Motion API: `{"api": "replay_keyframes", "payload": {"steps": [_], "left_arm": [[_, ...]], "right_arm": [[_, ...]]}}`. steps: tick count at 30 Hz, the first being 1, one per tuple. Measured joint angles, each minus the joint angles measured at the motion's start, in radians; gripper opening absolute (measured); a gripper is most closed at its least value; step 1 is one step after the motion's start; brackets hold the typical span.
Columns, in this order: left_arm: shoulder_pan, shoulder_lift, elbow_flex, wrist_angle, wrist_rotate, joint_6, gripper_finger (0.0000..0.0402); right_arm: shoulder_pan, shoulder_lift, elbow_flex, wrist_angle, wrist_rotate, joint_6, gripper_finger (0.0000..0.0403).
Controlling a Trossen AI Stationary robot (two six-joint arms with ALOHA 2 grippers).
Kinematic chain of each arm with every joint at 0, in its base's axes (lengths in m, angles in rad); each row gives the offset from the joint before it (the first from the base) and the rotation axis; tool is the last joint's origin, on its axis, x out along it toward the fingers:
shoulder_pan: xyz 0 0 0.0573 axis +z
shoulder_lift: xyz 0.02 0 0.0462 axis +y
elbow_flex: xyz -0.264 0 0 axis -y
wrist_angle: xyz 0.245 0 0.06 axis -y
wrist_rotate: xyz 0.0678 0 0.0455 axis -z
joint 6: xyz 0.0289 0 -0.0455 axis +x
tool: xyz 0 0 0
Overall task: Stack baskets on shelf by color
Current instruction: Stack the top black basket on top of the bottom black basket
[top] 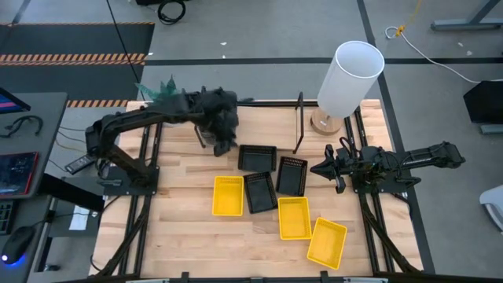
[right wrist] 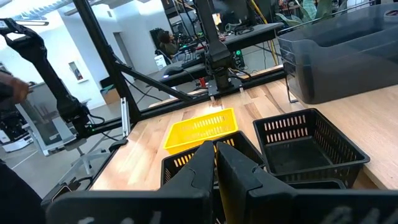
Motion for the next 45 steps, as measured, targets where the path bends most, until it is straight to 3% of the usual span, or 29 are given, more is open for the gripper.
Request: {"api": "replay_keyframes", "payload": {"steps": [8,17,21,25,34,45], "left_arm": [[-0.134,0.079,0.000,0.097,-0.116,-0.061,0.0162],[-0.236,0.203,0.000,0.151,-0.142,-0.158,0.0162],[-0.264,0.257,0.000,0.162,-0.216,-0.150,0.0162],[-0.277,0.301,0.000,0.177,-0.310,-0.109,0.0156],[-0.267,0.332,0.001,0.230,-0.352,0.107,0.0134],[-0.229,0.341,0.000,0.328,-0.347,0.082,0.0130]], "right_arm": [[0.000,0.000,0.000,0.000,0.000,0.000,0.0025],[0.000,0.000,0.000,0.000,0.000,0.000,0.0025],[0.000,0.000,0.000,0.000,0.000,0.000,0.0025],[0.000,0.000,0.000,0.000,0.000,0.000,0.0025],[0.000,0.000,0.000,0.004,0.000,0.000,0.0025],[0.000,0.000,0.000,0.004,0.000,0.000,0.0025]]}}
